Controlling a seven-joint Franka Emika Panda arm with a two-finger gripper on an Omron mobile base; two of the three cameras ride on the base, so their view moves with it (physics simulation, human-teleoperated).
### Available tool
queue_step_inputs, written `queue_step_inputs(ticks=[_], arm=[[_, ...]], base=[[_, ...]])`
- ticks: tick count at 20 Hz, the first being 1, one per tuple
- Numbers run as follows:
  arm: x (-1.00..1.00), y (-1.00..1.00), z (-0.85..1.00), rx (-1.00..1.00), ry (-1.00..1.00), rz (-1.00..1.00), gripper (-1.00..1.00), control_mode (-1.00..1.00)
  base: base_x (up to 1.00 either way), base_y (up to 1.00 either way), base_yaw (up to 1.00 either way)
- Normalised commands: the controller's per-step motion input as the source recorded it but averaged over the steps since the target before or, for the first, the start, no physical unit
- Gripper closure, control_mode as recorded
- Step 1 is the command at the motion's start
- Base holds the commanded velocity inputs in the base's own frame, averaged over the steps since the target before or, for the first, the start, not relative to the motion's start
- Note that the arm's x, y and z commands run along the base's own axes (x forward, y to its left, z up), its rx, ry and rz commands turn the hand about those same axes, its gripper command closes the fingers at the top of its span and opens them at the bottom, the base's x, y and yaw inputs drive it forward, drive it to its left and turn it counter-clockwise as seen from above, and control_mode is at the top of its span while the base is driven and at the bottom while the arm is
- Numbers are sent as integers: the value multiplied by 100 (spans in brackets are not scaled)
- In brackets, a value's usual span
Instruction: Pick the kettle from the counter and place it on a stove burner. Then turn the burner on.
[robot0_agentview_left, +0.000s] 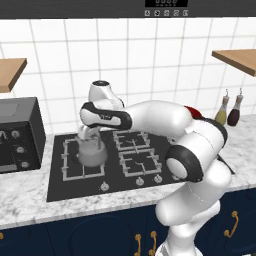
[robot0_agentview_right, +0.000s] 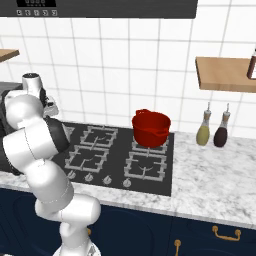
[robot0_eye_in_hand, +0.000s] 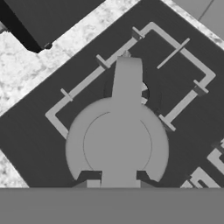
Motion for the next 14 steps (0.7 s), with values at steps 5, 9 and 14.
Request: queue_step_inputs(ticks=[5,9,14], arm=[[51,35,8,-3,0,0,100,-100],[44,38,14,-2,1,0,100,-100],[11,18,-2,0,3,0,100,-100]], base=[[0,0,0],[0,0,0],[0,0,0]])
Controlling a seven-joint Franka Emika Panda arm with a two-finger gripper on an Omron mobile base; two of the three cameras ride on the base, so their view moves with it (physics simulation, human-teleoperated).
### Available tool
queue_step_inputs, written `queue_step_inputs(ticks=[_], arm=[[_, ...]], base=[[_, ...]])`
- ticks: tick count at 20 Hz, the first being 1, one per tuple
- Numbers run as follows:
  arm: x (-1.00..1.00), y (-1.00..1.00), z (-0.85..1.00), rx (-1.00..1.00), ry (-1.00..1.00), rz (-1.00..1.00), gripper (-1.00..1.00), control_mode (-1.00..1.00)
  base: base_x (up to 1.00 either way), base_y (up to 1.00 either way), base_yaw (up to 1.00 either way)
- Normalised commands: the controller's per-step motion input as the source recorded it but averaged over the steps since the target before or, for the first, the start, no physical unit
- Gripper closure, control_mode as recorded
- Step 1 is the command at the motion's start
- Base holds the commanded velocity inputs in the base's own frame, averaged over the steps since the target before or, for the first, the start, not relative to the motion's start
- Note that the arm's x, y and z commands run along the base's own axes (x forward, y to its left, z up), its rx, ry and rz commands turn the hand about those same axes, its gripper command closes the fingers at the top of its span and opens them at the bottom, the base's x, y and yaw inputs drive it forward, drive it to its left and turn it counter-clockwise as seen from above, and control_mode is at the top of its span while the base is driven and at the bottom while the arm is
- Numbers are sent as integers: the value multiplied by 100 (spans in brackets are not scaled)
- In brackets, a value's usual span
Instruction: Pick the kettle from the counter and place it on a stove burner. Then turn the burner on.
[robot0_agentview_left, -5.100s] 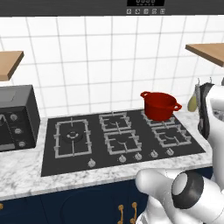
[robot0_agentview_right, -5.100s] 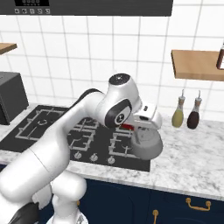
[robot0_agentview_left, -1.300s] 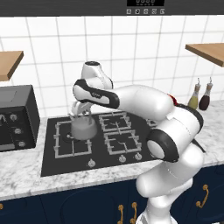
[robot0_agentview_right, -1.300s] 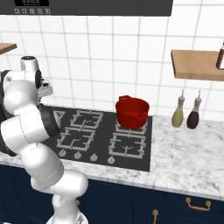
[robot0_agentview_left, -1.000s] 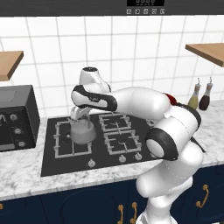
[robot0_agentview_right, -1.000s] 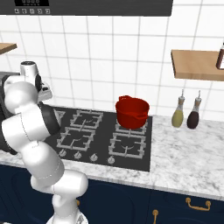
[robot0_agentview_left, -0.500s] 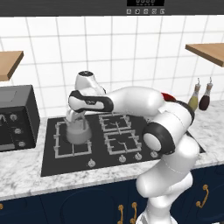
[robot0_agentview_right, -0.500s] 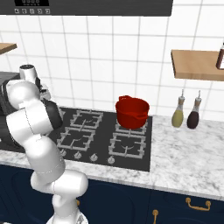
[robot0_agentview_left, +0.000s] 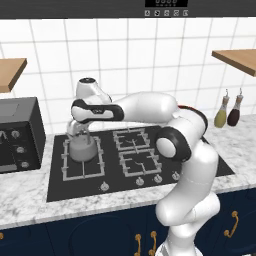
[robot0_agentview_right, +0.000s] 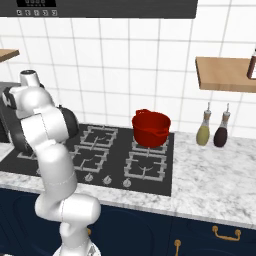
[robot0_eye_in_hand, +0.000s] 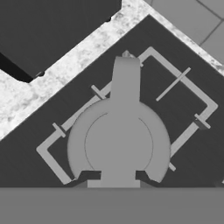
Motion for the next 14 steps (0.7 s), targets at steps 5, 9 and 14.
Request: queue_step_inputs(ticks=[5,9,14], arm=[[0,0,-40,0,0,0,100,-100],[0,-1,-38,0,0,0,100,-100],[4,0,-4,-2,-1,0,100,-100]], base=[[0,0,0],[0,0,0],[0,0,0]])
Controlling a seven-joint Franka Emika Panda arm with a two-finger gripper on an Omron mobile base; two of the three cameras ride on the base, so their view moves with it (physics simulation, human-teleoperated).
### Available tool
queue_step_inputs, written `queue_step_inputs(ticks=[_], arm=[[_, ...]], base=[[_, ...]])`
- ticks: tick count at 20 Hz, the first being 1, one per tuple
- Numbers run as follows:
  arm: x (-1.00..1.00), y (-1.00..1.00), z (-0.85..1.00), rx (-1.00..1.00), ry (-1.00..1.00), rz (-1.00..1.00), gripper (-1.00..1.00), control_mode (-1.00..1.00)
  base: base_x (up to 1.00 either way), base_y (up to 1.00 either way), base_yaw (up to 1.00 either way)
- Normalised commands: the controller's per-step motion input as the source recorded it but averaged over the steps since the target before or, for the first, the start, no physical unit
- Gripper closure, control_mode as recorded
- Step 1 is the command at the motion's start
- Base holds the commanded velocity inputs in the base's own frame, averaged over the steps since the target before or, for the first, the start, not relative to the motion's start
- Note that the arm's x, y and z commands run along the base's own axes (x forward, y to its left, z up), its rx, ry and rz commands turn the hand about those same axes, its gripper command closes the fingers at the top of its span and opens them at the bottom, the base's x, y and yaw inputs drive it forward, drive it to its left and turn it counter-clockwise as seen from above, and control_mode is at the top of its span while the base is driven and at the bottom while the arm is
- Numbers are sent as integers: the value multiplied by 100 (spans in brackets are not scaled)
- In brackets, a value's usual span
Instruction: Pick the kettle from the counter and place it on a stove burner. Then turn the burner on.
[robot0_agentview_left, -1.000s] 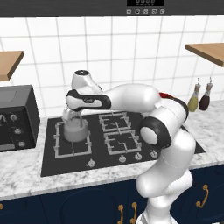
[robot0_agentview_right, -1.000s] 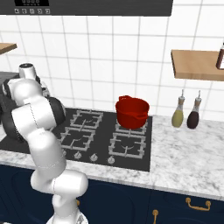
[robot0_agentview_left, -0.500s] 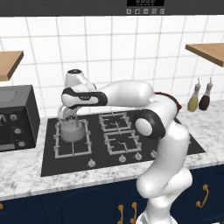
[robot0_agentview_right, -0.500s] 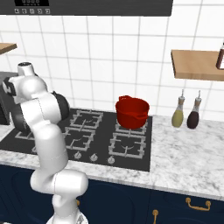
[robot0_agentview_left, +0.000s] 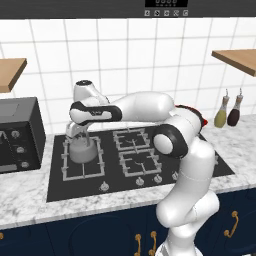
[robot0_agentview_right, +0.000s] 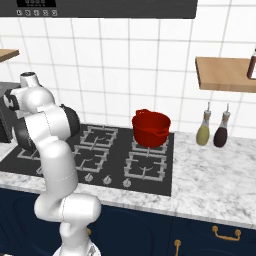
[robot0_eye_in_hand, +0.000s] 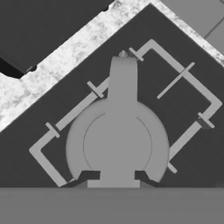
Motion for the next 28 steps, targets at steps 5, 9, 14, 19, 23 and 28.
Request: queue_step_inputs(ticks=[5,9,14,19,23,28], arm=[[15,0,5,-1,0,0,100,-100],[14,0,1,0,0,0,100,-100],[0,0,0,0,0,0,-100,-100],[0,0,0,0,0,0,-100,-100],[0,0,0,0,0,0,-100,-100],[0,0,6,0,0,0,-100,-100]], base=[[0,0,0],[0,0,0],[0,0,0],[0,0,0],[0,0,0],[0,0,0]])
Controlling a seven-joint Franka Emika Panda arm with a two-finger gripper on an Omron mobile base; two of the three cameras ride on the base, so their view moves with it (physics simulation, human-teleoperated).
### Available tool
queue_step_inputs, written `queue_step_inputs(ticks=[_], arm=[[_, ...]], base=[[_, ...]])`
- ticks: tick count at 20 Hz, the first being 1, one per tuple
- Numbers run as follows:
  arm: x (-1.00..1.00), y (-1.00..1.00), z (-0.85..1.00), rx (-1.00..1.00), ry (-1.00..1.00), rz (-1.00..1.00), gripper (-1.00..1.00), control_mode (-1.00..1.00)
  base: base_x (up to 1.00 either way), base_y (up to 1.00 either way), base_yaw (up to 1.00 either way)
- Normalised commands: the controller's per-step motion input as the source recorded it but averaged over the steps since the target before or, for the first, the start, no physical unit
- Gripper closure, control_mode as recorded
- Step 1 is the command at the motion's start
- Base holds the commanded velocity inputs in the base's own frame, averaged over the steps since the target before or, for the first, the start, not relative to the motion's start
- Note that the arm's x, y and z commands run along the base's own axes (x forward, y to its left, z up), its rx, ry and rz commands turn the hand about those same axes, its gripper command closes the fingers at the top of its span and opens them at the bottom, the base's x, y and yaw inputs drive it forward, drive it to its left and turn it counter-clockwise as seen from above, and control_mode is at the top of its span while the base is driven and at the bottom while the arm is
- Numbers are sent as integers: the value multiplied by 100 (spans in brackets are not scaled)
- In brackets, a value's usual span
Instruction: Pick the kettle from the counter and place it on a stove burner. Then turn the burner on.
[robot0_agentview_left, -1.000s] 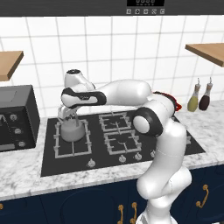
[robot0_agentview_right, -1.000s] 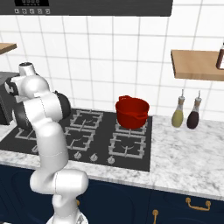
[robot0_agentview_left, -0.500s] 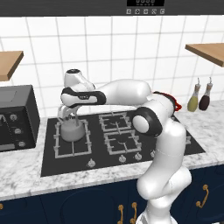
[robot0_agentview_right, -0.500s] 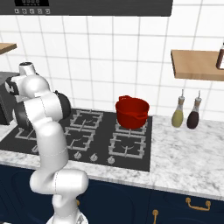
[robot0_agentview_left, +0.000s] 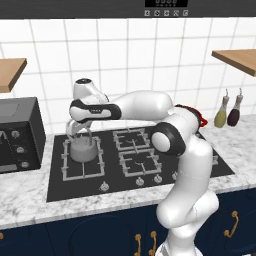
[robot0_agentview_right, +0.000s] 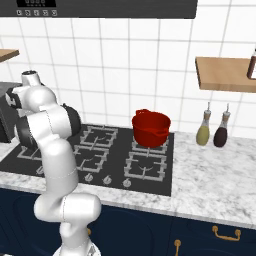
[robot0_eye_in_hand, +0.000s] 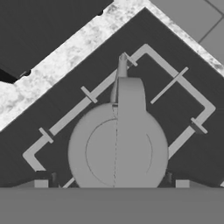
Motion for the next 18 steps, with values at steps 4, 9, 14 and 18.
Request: queue_step_inputs(ticks=[4,9,14,18], arm=[[-9,-2,43,0,0,-1,-100,-100],[-67,-24,41,0,2,-13,-100,-100],[-100,-44,-2,0,11,-22,-100,-100],[-100,-68,-35,4,4,-23,-100,-100]], base=[[0,0,0],[0,0,0],[0,0,0],[0,0,0]])
